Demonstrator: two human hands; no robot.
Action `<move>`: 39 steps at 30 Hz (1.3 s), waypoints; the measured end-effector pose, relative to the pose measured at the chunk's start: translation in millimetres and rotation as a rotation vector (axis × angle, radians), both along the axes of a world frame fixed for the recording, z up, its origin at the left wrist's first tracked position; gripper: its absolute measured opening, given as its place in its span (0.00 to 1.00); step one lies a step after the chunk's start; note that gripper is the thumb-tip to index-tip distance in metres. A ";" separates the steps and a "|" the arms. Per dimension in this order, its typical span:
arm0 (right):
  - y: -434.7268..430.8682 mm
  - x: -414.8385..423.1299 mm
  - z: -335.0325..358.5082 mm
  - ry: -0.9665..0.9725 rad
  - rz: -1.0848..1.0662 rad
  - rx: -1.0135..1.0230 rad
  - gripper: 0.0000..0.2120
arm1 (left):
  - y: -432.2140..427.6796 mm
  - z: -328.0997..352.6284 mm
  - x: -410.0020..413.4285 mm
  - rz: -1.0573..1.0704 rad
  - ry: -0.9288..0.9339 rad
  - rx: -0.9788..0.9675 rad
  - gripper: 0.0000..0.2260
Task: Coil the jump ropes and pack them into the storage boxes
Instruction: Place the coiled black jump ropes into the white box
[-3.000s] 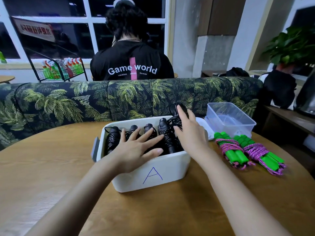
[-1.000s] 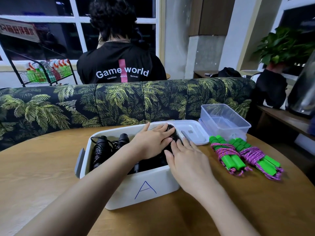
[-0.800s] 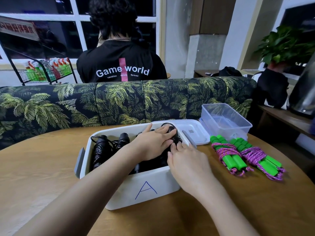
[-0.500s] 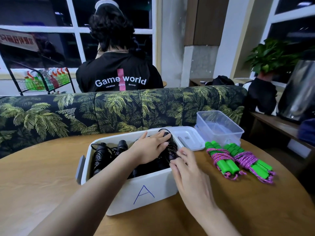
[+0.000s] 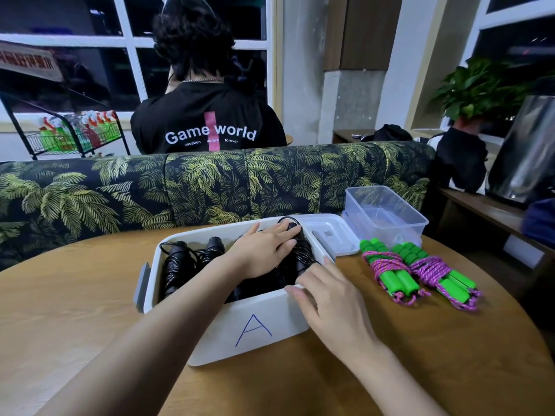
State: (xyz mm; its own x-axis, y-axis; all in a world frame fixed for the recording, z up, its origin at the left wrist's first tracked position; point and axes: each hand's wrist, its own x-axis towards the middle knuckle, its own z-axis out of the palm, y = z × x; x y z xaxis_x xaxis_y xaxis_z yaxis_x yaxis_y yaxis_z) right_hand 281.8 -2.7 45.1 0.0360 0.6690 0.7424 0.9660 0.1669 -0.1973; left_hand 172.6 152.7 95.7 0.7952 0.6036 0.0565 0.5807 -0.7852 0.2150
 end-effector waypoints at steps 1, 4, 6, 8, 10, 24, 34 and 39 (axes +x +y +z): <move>3.4 2.8 2.5 0.017 0.042 -0.013 0.25 | 0.6 -0.8 0.1 0.000 -0.002 0.008 0.22; 4.4 0.3 0.4 0.077 0.052 -0.034 0.21 | 2.6 -3.2 0.3 0.004 -0.017 0.019 0.21; 0.4 -10.2 -8.3 0.052 -0.056 -0.052 0.20 | 4.4 -4.7 1.1 0.012 -0.029 0.018 0.21; -0.2 -19.4 -15.3 0.020 -0.111 -0.083 0.23 | 6.7 -2.6 1.2 -0.005 -0.074 -0.016 0.21; 1.2 -21.9 -15.9 0.005 -0.130 -0.094 0.25 | 10.6 5.1 -3.4 -0.023 -0.201 -0.020 0.20; 30.8 37.0 28.3 0.147 0.052 -0.497 0.22 | 4.0 42.1 -99.5 0.582 0.283 0.043 0.26; 69.1 27.5 62.6 0.263 0.000 -0.617 0.24 | -66.3 64.1 -93.2 0.610 0.228 0.325 0.25; 84.9 -7.8 61.8 -0.009 -0.055 -0.757 0.35 | -25.1 23.3 -63.6 0.415 0.103 0.170 0.30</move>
